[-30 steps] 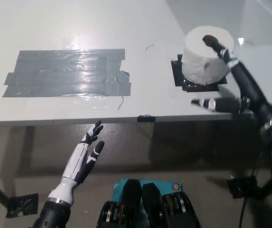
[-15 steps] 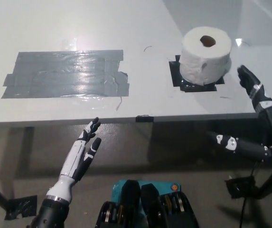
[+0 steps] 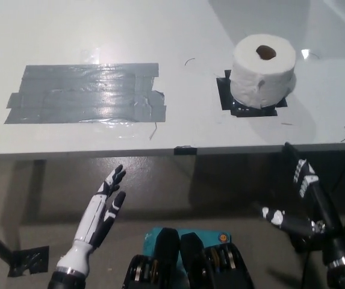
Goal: A person hands over a roll of toilet paper to the robot , and the robot inserts its right thumb into the hole in the centre to grab the roll, and then places it on the balck area on the desk.
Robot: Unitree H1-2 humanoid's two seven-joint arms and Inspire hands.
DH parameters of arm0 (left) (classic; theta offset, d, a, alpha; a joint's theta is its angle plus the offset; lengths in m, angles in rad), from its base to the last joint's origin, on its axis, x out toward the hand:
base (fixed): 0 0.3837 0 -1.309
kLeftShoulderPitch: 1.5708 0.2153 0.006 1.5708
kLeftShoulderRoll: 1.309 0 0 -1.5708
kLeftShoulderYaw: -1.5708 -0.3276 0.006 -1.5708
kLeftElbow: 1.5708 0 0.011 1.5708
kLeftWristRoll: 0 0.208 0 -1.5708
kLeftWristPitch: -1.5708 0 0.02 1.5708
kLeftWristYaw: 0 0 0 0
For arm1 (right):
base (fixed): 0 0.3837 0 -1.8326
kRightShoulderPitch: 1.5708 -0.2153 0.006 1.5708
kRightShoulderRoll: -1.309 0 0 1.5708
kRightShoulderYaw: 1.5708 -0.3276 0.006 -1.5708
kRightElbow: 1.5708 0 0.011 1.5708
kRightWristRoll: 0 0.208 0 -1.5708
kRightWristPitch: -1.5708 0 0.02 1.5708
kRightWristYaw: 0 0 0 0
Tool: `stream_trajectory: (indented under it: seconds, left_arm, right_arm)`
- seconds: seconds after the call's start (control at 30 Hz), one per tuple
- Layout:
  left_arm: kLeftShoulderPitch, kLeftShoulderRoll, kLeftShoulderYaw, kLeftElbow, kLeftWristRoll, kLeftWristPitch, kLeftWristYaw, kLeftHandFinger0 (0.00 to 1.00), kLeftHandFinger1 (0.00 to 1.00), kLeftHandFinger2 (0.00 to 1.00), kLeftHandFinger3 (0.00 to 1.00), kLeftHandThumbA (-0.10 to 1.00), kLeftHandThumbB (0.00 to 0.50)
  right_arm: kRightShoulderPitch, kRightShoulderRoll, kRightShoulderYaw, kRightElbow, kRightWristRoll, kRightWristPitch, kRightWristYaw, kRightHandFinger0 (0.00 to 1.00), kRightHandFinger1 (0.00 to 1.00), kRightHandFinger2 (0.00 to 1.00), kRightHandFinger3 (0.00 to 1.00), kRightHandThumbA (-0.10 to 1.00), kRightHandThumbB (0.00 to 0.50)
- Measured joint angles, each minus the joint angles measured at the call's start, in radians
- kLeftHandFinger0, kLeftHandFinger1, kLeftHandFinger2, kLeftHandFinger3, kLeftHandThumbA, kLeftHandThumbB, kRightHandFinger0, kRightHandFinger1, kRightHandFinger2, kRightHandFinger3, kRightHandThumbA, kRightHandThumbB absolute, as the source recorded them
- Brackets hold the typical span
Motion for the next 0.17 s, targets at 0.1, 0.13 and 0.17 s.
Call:
stream_trajectory:
  seconds: [0.1, 0.13, 0.17]
  left_arm:
    - [0.024, 0.0, 0.001, -0.011, 0.0, 0.0, 0.0, 1.0, 1.0, 1.0, 1.0, 1.0, 0.174]
    - [0.026, 0.0, 0.002, -0.011, -0.001, 0.0, 0.0, 1.0, 1.0, 1.0, 1.0, 1.0, 0.17]
    - [0.026, 0.0, 0.002, -0.011, -0.001, 0.0, 0.0, 1.0, 1.0, 1.0, 1.0, 1.0, 0.17]
  right_arm:
    - [0.021, -0.001, 0.005, 0.019, 0.003, -0.002, 0.002, 1.0, 1.0, 1.0, 1.0, 0.96, 0.173]
    - [0.022, -0.001, 0.007, 0.024, 0.004, -0.003, 0.003, 1.0, 1.0, 1.0, 1.0, 0.95, 0.165]
    - [0.022, -0.001, 0.007, 0.024, 0.004, -0.003, 0.003, 1.0, 1.0, 1.0, 1.0, 0.95, 0.165]
